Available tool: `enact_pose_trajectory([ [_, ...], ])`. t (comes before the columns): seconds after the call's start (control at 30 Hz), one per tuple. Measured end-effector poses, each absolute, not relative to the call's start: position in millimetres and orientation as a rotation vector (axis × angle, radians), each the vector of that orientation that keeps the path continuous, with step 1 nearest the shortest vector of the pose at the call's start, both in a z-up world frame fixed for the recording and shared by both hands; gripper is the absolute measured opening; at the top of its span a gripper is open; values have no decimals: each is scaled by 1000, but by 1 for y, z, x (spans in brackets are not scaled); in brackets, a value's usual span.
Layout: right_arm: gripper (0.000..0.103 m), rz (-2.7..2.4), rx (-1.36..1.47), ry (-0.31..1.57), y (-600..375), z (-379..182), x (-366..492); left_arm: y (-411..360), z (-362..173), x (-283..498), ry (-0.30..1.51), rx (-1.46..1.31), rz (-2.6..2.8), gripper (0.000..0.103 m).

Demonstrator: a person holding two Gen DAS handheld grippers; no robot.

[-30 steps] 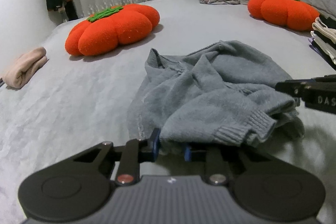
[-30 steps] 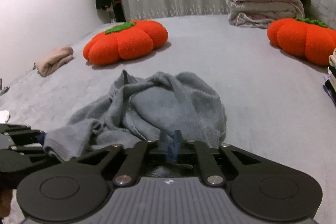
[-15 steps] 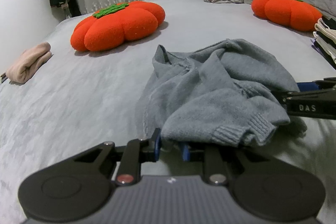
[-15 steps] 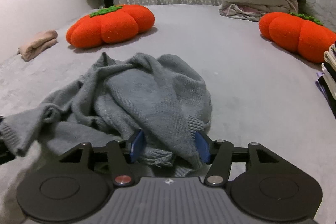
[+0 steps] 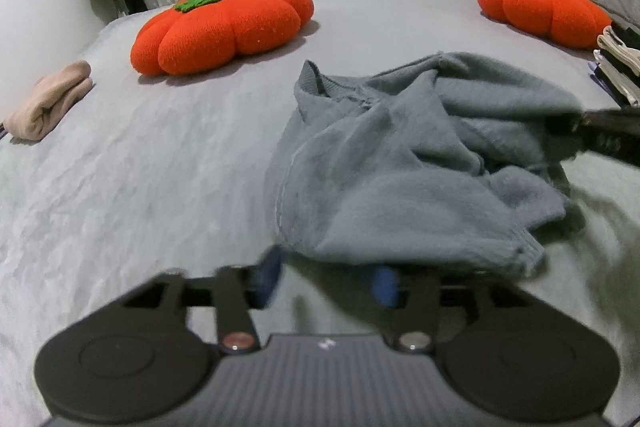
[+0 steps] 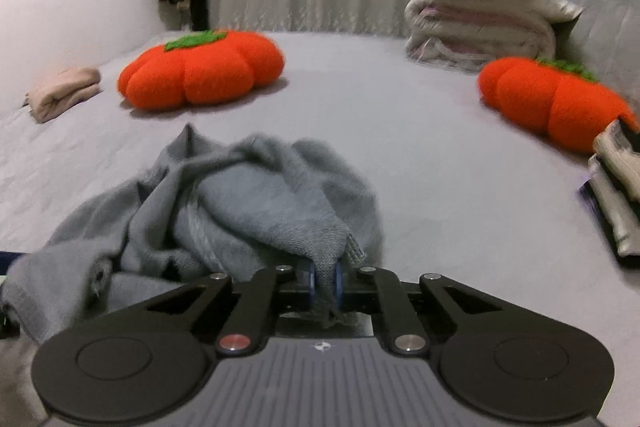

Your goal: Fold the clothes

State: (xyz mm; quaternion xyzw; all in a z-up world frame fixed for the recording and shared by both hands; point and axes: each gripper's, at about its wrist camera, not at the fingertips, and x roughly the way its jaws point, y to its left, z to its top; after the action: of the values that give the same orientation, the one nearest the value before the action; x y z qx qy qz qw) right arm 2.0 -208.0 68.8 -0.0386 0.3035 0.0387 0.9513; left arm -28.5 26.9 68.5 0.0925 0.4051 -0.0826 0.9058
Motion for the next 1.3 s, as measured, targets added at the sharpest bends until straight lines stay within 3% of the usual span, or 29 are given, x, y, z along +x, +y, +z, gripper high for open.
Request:
enact_pose_trajectory([
  [0.17, 10, 36, -83, 589, -218, 79, 0, 29, 69, -29, 829, 210, -179, 71],
  [0.47, 10, -92, -139, 462, -238, 105, -10, 41, 81, -29, 821, 181, -222, 83],
  [0.73, 10, -254, -90, 443, -284, 120, -10, 47, 89, -26, 809, 146, -276, 84],
  [0.97, 9, -346, -77, 407, -304, 132, -16, 60, 105, -22, 757, 60, -296, 94],
  [1.3, 9, -311, -139, 423, -290, 128, -16, 8, 93, -8, 728, 165, -370, 100],
])
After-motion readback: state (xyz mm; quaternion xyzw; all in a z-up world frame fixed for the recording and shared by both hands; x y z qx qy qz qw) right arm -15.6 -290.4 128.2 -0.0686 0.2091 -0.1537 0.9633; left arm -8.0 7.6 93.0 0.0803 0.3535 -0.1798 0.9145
